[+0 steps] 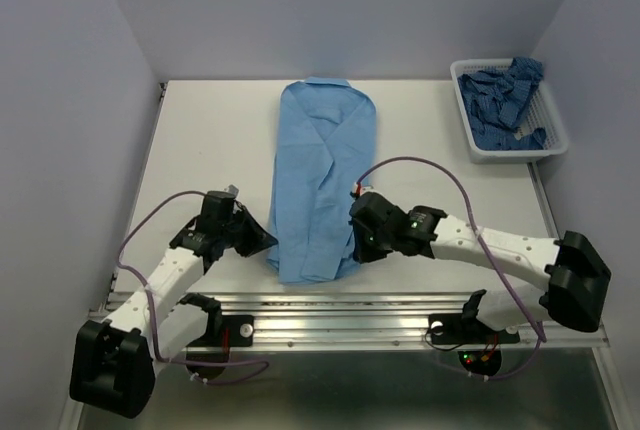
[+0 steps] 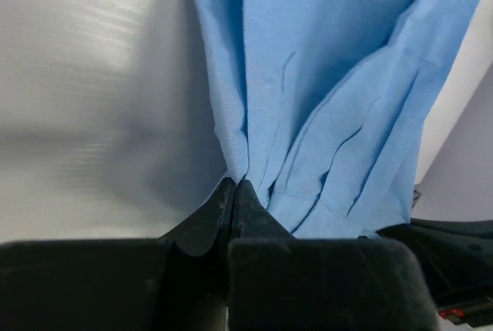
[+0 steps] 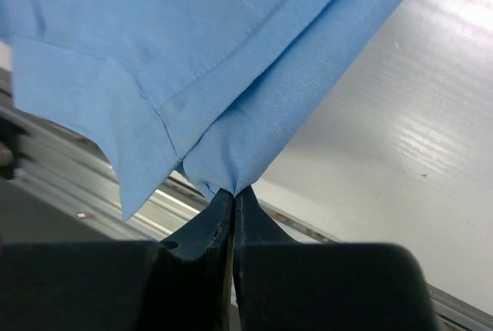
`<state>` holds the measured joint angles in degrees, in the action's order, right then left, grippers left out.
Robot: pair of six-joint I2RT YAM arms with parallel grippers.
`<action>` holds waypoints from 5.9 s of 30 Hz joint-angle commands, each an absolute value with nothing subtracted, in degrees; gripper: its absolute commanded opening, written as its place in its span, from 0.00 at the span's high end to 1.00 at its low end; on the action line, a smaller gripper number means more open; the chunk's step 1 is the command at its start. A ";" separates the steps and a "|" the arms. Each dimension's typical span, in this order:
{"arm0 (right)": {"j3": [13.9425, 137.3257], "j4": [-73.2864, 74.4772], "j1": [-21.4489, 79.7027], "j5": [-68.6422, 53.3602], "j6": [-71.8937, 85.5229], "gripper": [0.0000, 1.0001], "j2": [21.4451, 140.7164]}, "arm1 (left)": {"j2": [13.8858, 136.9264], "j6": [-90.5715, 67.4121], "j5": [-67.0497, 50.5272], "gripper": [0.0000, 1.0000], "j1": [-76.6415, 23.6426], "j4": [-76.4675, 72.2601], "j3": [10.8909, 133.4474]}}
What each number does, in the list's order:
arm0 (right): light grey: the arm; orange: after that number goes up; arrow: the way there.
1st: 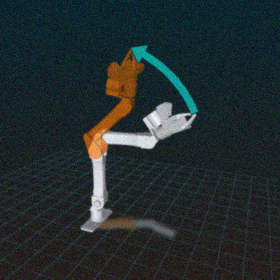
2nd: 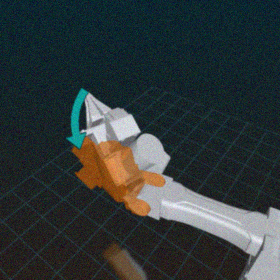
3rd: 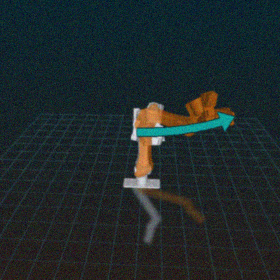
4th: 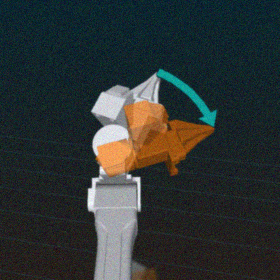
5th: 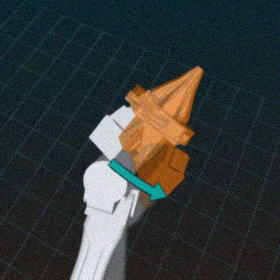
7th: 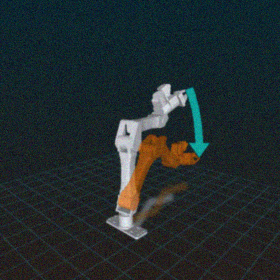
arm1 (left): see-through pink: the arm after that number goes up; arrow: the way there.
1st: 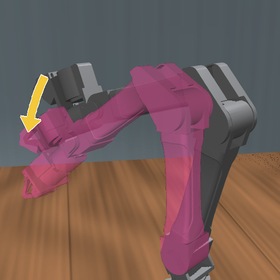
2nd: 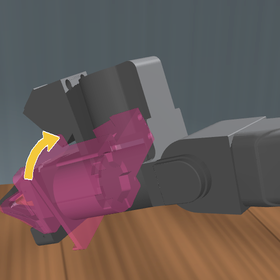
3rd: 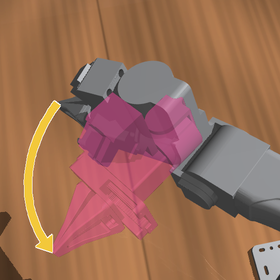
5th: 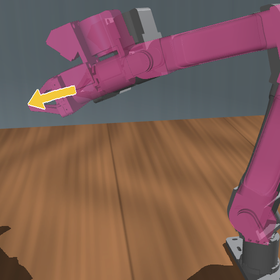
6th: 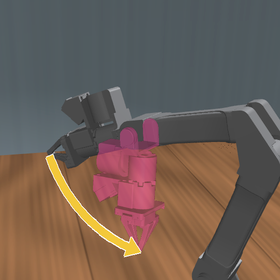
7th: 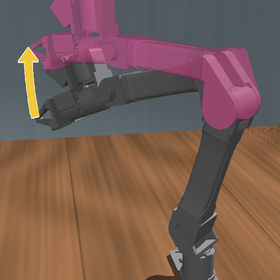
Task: Fold and stack the long sleeve shirts
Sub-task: Fold the shirt
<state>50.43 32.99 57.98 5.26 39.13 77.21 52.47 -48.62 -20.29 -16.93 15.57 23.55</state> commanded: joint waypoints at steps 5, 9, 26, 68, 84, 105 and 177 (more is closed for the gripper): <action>66.77 40.16 48.99 5.01 31.30 0.99 78.47 | 55.45 -51.94 -20.13 1.00 -17.14 14.60 39.45; 75.04 40.08 42.37 5.80 27.26 0.99 81.64 | 66.34 -50.89 -19.51 1.00 -16.53 13.10 50.25; 98.59 32.26 22.77 -4.04 18.90 0.99 112.03 | 107.99 -46.05 -22.50 1.00 -11.34 11.95 87.60; 108.98 10.81 24.61 -35.80 25.67 0.00 136.49 | 108.89 -53.09 -20.57 0.01 -13.97 -3.08 69.52; 91.16 15.29 24.08 -33.84 -2.74 0.00 110.58 | 95.91 -42.98 -10.38 0.01 -13.97 11.50 69.80; 105.62 19.25 26.83 -6.39 -8.37 0.00 120.56 | 83.85 -64.24 -9.93 0.01 -27.33 -2.54 43.42; 81.03 4.30 38.92 -20.93 12.57 0.79 111.00 | 67.85 -58.71 5.36 1.00 -24.43 50.97 64.94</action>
